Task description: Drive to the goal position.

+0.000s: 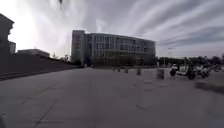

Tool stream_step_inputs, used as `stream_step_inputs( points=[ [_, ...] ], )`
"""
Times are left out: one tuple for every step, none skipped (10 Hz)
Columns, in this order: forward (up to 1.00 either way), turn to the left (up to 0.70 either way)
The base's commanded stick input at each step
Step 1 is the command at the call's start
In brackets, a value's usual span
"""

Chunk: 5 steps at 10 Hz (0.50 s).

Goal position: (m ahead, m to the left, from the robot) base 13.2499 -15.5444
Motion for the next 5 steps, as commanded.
stream_step_inputs(
  points=[
    [0.83, 0.0],
    [0.85, -0.26],
    [0.85, -0.34],
    [0.85, -0.33],
    [0.85, -0.32]
  ],
)
